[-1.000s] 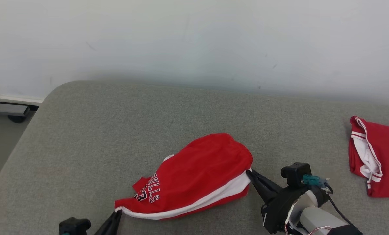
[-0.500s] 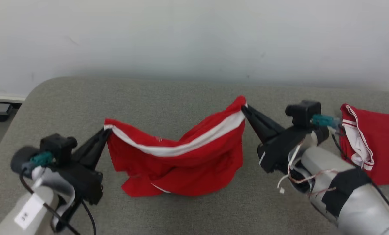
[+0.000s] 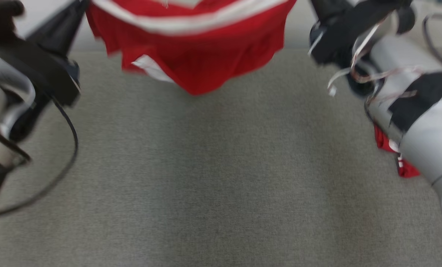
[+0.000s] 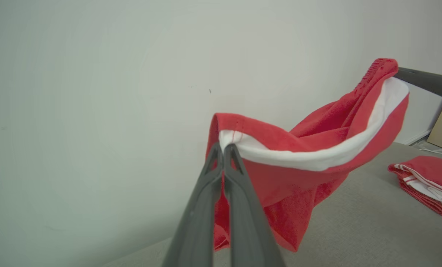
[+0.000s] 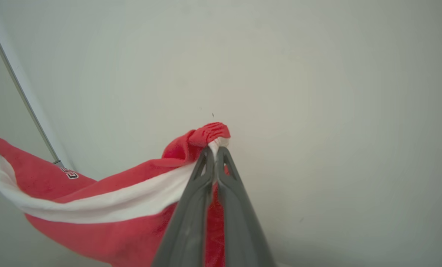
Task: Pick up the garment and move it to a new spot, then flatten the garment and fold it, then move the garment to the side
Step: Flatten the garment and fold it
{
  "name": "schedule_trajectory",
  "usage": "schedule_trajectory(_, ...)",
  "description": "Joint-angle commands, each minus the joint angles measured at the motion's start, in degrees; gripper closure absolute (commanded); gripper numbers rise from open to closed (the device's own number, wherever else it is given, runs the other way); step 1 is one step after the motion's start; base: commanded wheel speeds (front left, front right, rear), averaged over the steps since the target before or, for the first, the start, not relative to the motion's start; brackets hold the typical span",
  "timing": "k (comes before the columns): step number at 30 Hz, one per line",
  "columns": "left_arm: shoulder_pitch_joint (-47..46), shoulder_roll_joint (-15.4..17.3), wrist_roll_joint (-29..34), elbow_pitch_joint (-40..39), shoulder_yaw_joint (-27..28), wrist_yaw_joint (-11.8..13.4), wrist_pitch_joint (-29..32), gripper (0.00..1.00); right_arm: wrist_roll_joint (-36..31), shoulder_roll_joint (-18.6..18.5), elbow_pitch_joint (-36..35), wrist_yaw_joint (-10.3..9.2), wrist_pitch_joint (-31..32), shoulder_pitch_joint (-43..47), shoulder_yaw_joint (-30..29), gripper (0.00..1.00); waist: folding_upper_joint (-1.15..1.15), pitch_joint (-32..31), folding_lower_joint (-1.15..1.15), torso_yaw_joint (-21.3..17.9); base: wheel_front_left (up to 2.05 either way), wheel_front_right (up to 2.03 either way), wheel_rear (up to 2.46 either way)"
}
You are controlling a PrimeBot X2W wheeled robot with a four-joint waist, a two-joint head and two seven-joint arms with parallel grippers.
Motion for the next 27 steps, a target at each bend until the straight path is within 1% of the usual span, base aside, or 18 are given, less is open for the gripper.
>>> schedule_trajectory(1, -3.78, 0.88, -2.32, 1.77, -0.51, 0.18, 0.36, 1.0, 1.21, 0.73, 2.2, -0.04, -0.15, -3.69, -0.71, 1.0, -0.01, 6.24, -0.01, -4.69, 0.0, 0.0, 0.0)
schedule_trajectory(6, -14.54, 1.26, -6.61, 7.64, -1.65, 0.17, 0.8, 1.0, 3.62, 2.54, 9.4, -0.05, -0.74, -13.16, -4.11, 1.0, -0.01, 11.09, -0.01, -7.01, 0.0, 0.0, 0.0)
schedule_trajectory(11, -23.12, -1.09, -8.02, 14.08, -3.78, 0.2, -0.08, 1.0, 2.26, 3.36, 16.98, -0.09, -1.37, -20.18, -6.92, 1.0, -0.01, 13.74, -0.01, -8.01, 0.0, 0.0, 0.0)
schedule_trajectory(13, -27.0, -1.82, -7.31, 16.86, -4.13, 0.21, -1.03, 1.0, 0.81, 2.53, 18.36, -0.1, -1.41, -23.97, -9.95, 1.0, -0.01, 14.89, -0.01, -8.22, 0.0, 0.0, 0.0)
schedule_trajectory(15, -29.78, -3.55, -8.2, 19.82, -3.63, 0.22, -2.22, 1.0, -1.91, 1.8, 18.24, -0.11, -1.42, -26.14, -13.81, 1.0, -0.01, 15.97, -0.01, -8.33, 0.0, 0.0, 0.0)
schedule_trajectory(17, -33.23, -4.65, -7.21, 22.27, -3.62, 0.23, -4.06, 1.0, -4.92, 1.49, 17.47, -0.12, -1.43, -27.42, -18.42, 1.0, -0.01, 17.33, -0.01, -8.38, 0.0, 0.0, 0.0)
schedule_trajectory(18, -33.23, -4.65, -7.21, 22.27, -3.62, 0.23, -4.06, 1.0, -4.92, 1.49, 17.47, -0.12, -1.43, -27.42, -18.42, 1.0, -0.01, 17.33, -0.01, -8.38, 0.0, 0.0, 0.0)
schedule_trajectory(19, -34.45, -5.39, -6.76, 23.54, -3.7, 0.25, -4.77, 1.0, -6.93, 1.54, 16.62, -0.14, -1.44, -27.99, -20.5, 1.0, -0.01, 18.06, -0.01, -8.28, 0.0, 0.0, 0.0)
schedule_trajectory(20, -35.8, -6.07, -6.69, 24.49, -3.08, 0.39, -6.75, 1.0, -8.88, 1.65, 14.79, -0.14, -1.45, -28.55, -23.06, 1.0, -0.01, 18.82, -0.01, -8.19, 0.0, 0.0, 0.0)
schedule_trajectory(22, -37.38, -7.75, -7.08, 26.08, -2.45, 0.38, -9.74, 1.0, -13.41, 2.88, 11.29, -0.11, -1.4, -27.46, -26.87, 1.0, -0.01, 20.16, -0.01, -7.83, 0.0, 0.0, 0.0)
schedule_trajectory(23, -38.0, -8.26, -6.12, 26.77, -3.01, 0.36, -10.74, 1.0, -15.48, 3.55, 10.18, -0.1, -1.38, -26.1, -28.56, 1.0, -0.01, 20.66, -0.01, -7.61, 0.0, 0.0, 0.0)
schedule_trajectory(25, -38.01, -9.46, -6.05, 27.95, -3.88, 0.28, -12.01, 1.0, -19.06, 4.76, 8.44, -0.09, -1.34, -24.09, -30.95, 1.0, -0.01, 21.52, -0.01, -7.07, 0.0, 0.0, 0.0)
schedule_trajectory(27, -37.24, -9.97, -6.34, 28.68, -4.71, 0.23, -12.91, 1.0, -22.02, 5.89, 7.07, -0.09, -1.35, -22.47, -32.66, 1.0, -0.01, 22.24, -0.01, -6.61, 0.0, 0.0, 0.0)
